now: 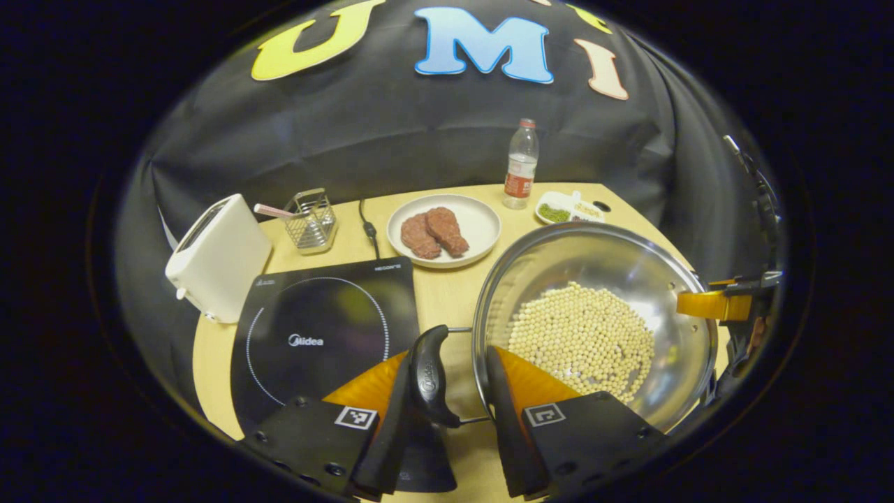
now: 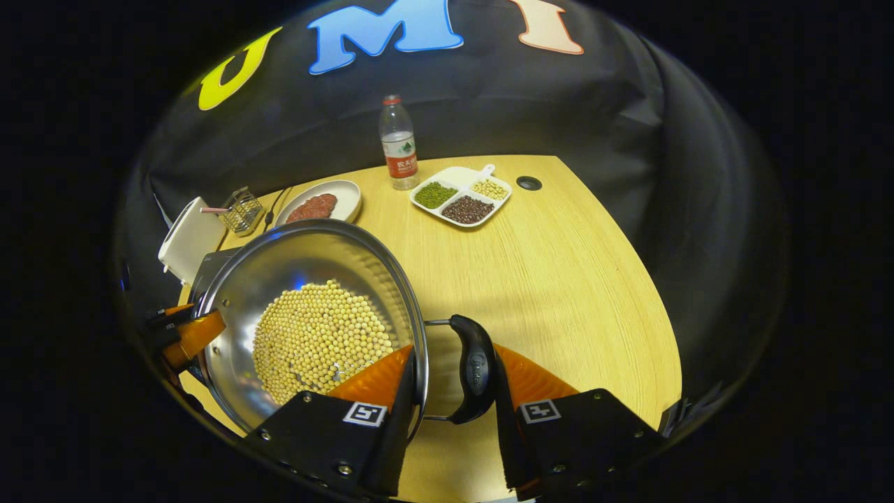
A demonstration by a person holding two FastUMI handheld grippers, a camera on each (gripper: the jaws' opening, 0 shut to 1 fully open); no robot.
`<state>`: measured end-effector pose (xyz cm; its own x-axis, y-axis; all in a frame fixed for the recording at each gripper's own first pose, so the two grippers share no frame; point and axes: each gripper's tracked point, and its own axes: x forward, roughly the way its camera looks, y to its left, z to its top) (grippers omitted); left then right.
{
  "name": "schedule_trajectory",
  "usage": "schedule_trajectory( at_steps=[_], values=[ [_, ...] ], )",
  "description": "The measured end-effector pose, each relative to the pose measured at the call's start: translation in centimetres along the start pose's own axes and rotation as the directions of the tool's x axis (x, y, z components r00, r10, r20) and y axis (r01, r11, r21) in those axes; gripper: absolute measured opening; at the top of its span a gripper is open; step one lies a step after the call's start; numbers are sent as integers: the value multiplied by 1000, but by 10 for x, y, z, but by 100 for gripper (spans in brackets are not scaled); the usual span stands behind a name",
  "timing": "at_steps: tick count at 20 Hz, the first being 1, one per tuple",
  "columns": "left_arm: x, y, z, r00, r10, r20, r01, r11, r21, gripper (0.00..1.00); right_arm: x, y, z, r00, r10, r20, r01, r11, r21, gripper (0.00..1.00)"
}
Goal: First push the handle of the pot to place it horizontally, then grasp the pot with both hands and set it on the induction cooktop.
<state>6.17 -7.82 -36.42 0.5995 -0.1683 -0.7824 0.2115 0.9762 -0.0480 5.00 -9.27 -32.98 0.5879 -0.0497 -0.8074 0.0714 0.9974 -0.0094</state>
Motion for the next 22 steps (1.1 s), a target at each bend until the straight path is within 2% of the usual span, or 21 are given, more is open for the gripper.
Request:
schedule_trajectory(
  at_steps=[2, 3, 4, 9, 10, 15, 16, 17, 19, 21, 22],
  values=[
    [-11, 15, 3, 1000, 4, 5, -4, 1000, -2, 62, -6, 15, 2, 1000, 4, 4, -4, 1000, -2, 55],
    [-15, 23, 4, 1000, 7, 6, -7, 1000, -2, 59, -9, 23, 2, 1000, 6, 5, -6, 1000, -1, 55],
    [-18, 32, 4, 1000, 11, 8, -11, 1000, -2, 62, -10, 32, 3, 1000, 9, 3, -9, 1000, -1, 55],
    [-29, 81, 5, 1000, 22, 18, -22, 999, -23, 59, -12, 77, 9, 1000, 20, 3, -20, 1000, -20, 55],
    [-29, 91, 4, 1000, 26, 16, -26, 999, -29, 62, -12, 86, 11, 1000, 22, 2, -22, 999, -26, 55],
    [-35, 138, -3, 999, 47, 6, -46, 997, -67, 62, -7, 130, 17, 999, 37, 3, -37, 997, -71, 55],
    [-35, 147, -2, 999, 51, 5, -51, 996, -71, 59, -6, 138, 18, 999, 40, 2, -40, 996, -76, 55],
    [-36, 157, -4, 998, 57, 5, -56, 995, -77, 62, -5, 146, 19, 999, 43, 1, -43, 996, -81, 55],
    [-34, 171, -3, 998, 65, 6, -64, 994, -84, 59, -1, 158, 22, 999, 50, 2, -49, 995, -88, 55],
    [-31, 188, -6, 997, 73, 3, -73, 993, -93, 62, 2, 173, 25, 999, 53, 2, -53, 994, -98, 55],
    [-31, 197, -7, 997, 78, 4, -78, 993, -93, 59, 4, 181, 26, 998, 57, 0, -57, 994, -98, 55]
  ],
)
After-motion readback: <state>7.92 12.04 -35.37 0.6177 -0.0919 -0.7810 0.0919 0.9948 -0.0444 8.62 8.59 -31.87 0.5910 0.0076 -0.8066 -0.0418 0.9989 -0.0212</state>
